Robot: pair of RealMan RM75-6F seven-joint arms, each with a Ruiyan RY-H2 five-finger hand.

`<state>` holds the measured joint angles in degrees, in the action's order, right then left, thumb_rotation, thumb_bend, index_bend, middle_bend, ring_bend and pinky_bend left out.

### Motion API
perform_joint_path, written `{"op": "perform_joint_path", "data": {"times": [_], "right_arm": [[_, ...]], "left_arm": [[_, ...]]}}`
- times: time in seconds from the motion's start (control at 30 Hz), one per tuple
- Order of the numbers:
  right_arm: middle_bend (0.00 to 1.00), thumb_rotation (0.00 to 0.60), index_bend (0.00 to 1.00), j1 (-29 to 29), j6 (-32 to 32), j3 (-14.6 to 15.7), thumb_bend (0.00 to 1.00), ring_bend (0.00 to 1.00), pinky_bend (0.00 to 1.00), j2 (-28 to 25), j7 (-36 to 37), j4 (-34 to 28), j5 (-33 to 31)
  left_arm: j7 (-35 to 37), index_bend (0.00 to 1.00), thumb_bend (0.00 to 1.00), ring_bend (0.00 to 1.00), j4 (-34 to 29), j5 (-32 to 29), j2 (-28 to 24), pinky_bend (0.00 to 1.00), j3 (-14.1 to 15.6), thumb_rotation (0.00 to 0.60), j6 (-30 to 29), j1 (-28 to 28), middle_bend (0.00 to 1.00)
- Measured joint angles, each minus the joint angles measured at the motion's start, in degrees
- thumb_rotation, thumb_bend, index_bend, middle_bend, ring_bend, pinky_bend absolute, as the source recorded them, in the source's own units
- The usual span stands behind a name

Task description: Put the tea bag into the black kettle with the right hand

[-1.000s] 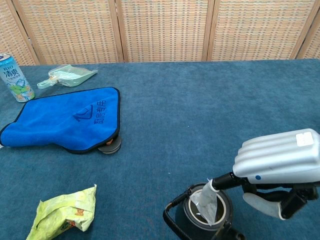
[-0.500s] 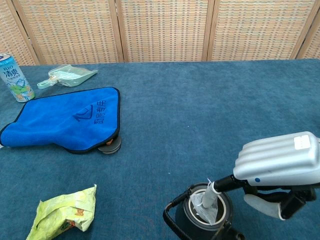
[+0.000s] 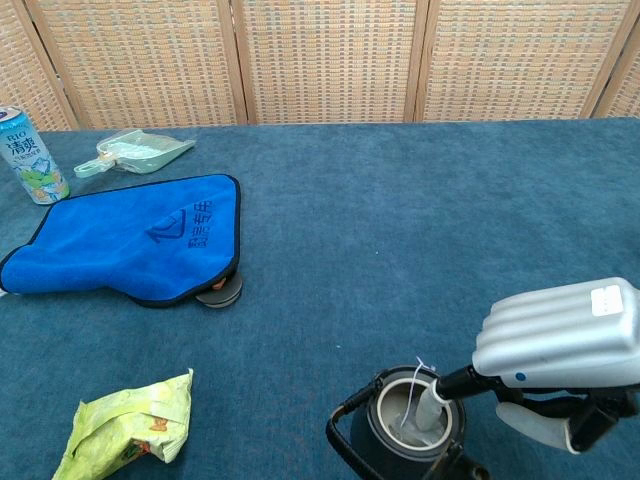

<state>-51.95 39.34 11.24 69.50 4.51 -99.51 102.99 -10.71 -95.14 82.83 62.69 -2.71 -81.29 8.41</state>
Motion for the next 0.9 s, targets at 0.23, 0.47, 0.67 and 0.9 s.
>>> {"op": "perform_joint_path", "data": {"times": [0.23,0.47,0.67,0.9], "right_arm": [[0.97,0.599,0.22,0.40,2.34,-0.29,0.94,0.90,0.90,-1.51,-0.38,-1.39,0.04],[0.97,0.600,0.23,1.48,6.38,-1.02,0.94,0.90,0.90,-3.43,0.31,-2.31,-0.01],[0.92,0.572,0.23,3.62,11.81,-2.21,0.94,0.90,0.90,-5.22,1.47,-2.50,-0.61],[0.82,0.463,0.23,8.90,20.59,-4.70,0.91,0.83,0.88,-6.28,1.02,-1.53,-4.21]], "left_arm": [[0.14,0.03,0.48,0.00,0.06,-0.01,0.09,0.00,-0.06,0.600,-0.02,0.03,0.00],[0.20,0.03,0.48,0.00,-0.01,-0.01,0.15,0.00,-0.11,0.600,0.08,0.14,0.00],[0.21,0.03,0.48,0.00,-0.10,-0.09,0.18,0.00,-0.09,0.600,0.02,0.08,0.00],[0.49,0.03,0.48,0.00,-0.02,-0.24,0.49,0.00,-0.09,0.600,-0.28,-0.15,0.00]]}}
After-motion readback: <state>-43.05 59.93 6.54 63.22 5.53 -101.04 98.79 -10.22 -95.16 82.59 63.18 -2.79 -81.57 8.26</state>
